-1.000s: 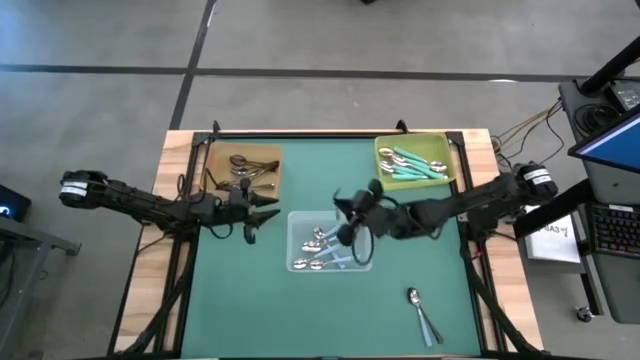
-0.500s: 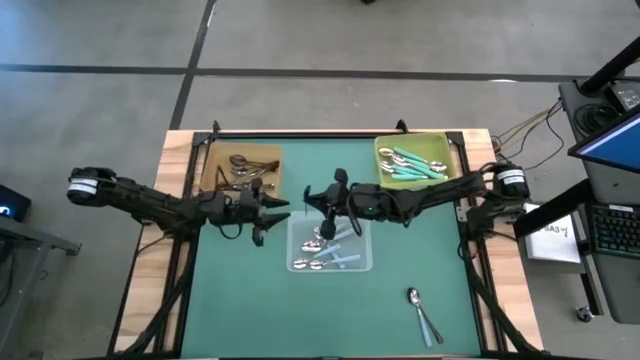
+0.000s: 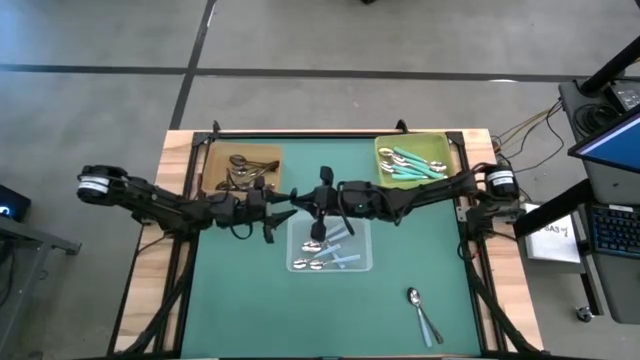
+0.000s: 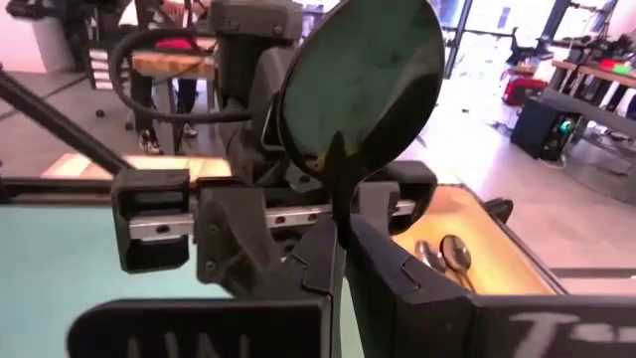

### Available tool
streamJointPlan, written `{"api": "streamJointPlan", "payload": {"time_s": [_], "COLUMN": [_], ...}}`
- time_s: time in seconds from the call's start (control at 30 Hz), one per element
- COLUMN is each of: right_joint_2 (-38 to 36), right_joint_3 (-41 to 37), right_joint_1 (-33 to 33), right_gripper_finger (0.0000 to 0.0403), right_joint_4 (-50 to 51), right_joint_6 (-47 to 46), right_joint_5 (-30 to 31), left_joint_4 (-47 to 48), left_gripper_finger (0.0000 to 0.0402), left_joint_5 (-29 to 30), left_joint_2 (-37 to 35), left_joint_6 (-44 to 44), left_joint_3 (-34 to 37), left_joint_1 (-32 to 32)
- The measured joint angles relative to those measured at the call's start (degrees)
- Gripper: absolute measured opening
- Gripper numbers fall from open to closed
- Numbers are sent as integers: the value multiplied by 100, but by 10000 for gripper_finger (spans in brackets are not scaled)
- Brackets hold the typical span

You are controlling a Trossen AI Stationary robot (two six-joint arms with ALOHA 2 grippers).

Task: Sort silverware by color (type)
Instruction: Put the black spoon into the orange bin

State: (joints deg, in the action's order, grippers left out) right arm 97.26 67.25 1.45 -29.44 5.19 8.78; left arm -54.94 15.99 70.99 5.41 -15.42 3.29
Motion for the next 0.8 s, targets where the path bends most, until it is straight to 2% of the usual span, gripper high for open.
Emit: {"api": "streamJointPlan", "payload": {"time_s": [0.2,0.27,0.4,0.43,0.63,0.8], "right_joint_2": [26,26,4,4,-46,-265], "right_joint_3": [96,96,96,96,99,93], "right_joint_1": [0,0,-9,-11,-8,-35], "right_gripper_finger": [9,9,9,9,12,45], "right_joint_4": [312,348,440,470,638,1318], "right_joint_6": [-8,-5,-72,-87,-122,-219], "right_joint_5": [-3,6,62,65,199,452], "left_joint_4": [3,13,41,56,107,101], "left_gripper_finger": [143,112,22,14,7,0], "left_joint_5": [0,44,68,74,102,301], "left_joint_2": [112,129,122,118,91,15], "left_joint_6": [-33,-40,-48,-39,-20,35], "left_joint_3": [-114,-145,-155,-155,-151,-149], "left_joint_1": [-2,-2,5,5,4,-71]}}
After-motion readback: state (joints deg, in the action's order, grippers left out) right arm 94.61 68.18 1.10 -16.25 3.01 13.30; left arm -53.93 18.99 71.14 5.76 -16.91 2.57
